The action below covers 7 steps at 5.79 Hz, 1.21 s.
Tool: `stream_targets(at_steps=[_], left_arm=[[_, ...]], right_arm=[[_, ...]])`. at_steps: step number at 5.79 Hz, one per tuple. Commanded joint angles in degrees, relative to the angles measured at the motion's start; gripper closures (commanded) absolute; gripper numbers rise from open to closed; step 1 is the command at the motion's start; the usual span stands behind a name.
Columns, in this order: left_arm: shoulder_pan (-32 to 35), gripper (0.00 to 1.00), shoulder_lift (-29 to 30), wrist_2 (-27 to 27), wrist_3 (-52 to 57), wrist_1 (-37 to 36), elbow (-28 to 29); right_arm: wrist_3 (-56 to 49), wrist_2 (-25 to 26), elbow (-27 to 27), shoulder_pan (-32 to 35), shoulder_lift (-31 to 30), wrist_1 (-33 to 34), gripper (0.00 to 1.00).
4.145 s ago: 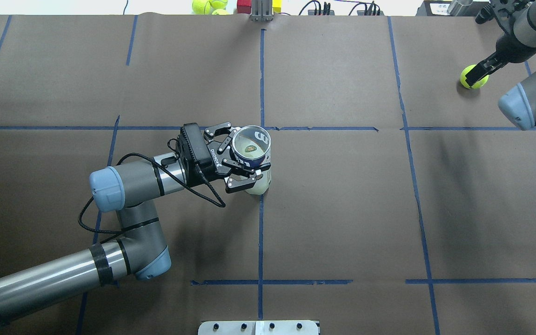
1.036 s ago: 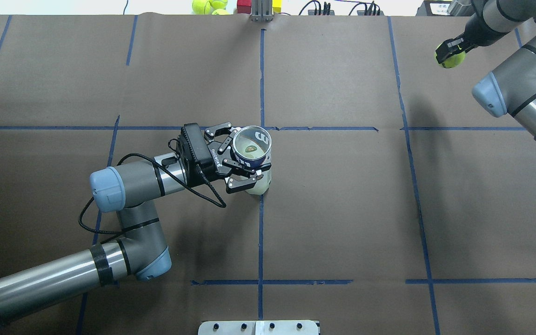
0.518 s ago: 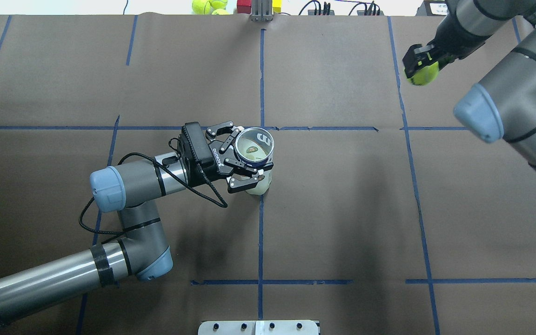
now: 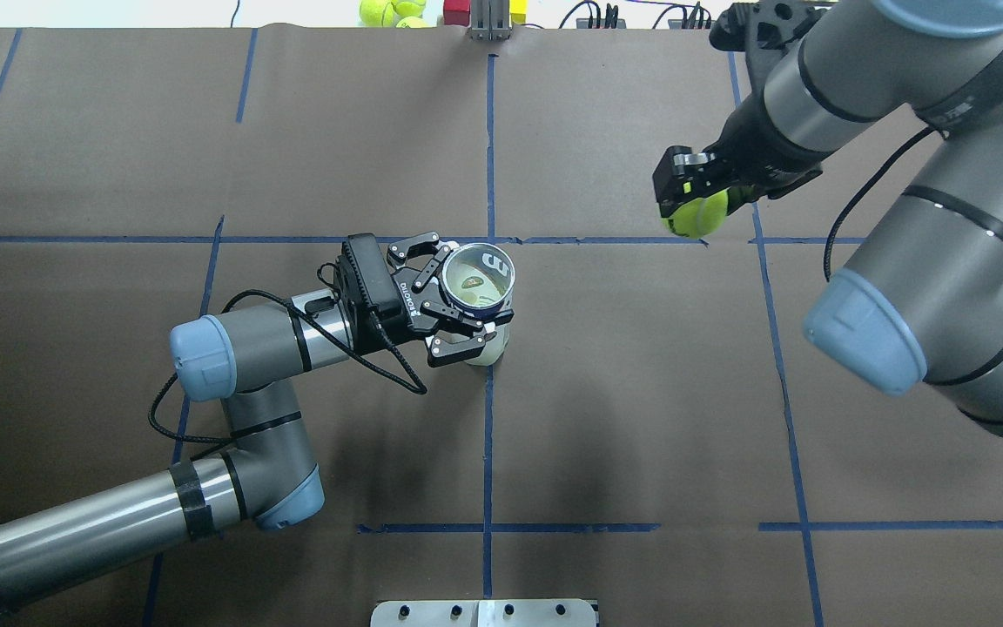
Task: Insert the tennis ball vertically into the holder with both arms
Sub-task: 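Carry the second ball with the right gripper above the can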
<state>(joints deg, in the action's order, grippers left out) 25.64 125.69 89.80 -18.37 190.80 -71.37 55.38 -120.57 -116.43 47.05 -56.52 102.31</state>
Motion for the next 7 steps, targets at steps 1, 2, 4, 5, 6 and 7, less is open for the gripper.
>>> stream_targets(at_steps=[1, 2, 4, 5, 6, 7], left_arm=[[-0.1, 0.1, 0.0, -0.1, 0.0, 0.0, 0.1], [-0.2, 0.1, 0.0, -0.1, 0.0, 0.0, 0.0], [-0.6, 0.1, 0.0, -0.1, 0.0, 0.0, 0.1], [-0.6, 0.1, 0.0, -0.1, 0.0, 0.0, 0.0], [-0.6, 0.1, 0.1, -0.1, 0.0, 0.0, 0.0], [-0.6, 0.13, 0.1, -0.1, -0.1, 0.0, 0.0]], right_arm=[[9.5, 3.0, -0.4, -6.2, 9.4, 6.5, 1.0], [11.6, 4.5, -0.1, -8.0, 10.7, 6.7, 1.0], [14.5, 7.3, 8.6, -10.1, 18.9, 6.7, 1.0], [15.2, 9.2, 10.5, -11.4, 20.3, 6.6, 1.0], [15.1, 10.6, 11.9, -12.1, 20.6, 6.5, 1.0], [15.1, 10.8, 12.3, -12.4, 20.6, 6.5, 1.0]])
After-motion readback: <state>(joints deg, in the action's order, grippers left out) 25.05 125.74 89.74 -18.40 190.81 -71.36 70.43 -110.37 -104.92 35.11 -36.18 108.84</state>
